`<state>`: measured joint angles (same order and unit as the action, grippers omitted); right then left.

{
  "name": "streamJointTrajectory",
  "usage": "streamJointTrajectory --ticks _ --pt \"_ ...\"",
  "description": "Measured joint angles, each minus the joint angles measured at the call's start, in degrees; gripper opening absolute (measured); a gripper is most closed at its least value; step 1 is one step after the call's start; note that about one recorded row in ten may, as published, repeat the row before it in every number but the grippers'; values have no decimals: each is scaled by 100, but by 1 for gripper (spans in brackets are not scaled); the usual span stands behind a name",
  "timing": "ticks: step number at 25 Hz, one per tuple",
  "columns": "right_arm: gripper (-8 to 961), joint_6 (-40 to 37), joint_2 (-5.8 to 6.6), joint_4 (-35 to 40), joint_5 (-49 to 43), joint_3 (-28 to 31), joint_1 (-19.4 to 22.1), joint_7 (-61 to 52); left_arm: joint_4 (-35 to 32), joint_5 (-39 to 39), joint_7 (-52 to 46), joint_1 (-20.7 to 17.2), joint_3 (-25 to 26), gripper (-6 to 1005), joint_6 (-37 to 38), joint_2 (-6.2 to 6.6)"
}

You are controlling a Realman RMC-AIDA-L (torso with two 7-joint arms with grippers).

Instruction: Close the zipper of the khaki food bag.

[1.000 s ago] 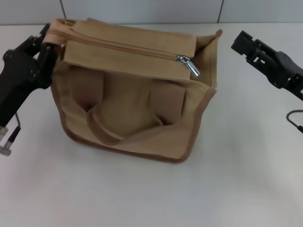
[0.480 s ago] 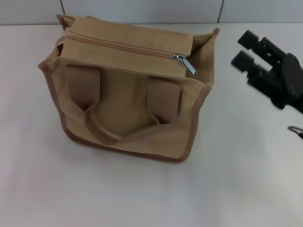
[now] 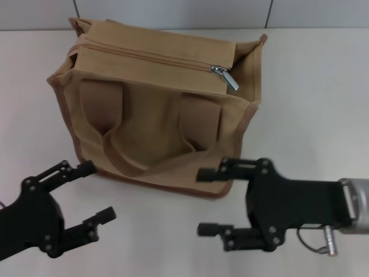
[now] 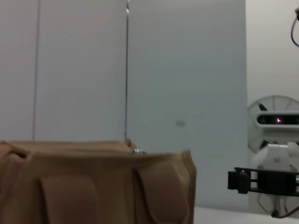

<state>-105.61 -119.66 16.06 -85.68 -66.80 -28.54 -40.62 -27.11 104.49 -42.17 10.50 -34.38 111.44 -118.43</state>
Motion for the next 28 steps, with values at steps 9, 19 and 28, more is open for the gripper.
streamJointTrajectory --ticks 9,19,28 --pt "684 827 -16 -50 31 -343 -150 -435 38 355 8 265 -168 784 -384 -14" --pt "684 1085 -22 -159 52 -343 -132 -423 147 427 9 292 -247 784 -443 -22" --pt "684 1181 -23 -268 60 -332 -194 -408 211 433 7 299 -286 784 -482 -22"
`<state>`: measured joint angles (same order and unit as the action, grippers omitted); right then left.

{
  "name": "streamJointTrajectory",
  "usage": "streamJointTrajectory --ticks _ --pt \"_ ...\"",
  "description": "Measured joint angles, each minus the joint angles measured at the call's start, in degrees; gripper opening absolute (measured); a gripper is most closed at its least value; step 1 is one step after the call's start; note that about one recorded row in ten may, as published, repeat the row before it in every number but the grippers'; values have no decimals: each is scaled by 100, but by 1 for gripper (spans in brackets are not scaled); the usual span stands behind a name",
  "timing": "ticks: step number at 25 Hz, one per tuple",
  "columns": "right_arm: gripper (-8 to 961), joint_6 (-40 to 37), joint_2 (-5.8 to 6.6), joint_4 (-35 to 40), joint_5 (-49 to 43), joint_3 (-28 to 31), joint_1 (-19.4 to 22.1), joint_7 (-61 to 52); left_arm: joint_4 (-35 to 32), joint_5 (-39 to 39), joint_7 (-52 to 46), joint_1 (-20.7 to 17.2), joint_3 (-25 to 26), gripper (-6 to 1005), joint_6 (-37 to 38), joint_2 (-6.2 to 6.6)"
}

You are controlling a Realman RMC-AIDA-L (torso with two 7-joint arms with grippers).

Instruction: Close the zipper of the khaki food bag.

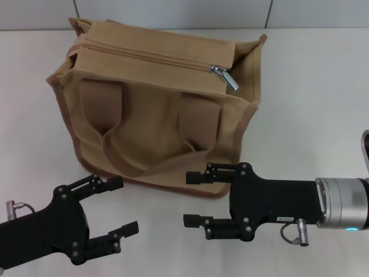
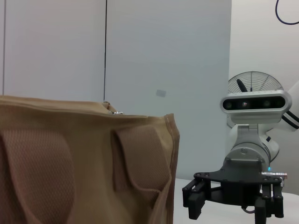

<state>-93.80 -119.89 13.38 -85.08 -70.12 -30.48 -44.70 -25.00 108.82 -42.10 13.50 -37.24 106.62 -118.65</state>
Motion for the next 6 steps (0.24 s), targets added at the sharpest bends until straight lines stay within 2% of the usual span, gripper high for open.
streamJointTrajectory --ticks 6 --pt "684 -2 0 -149 116 -6 -7 355 59 -1 0 65 -6 784 -17 -8"
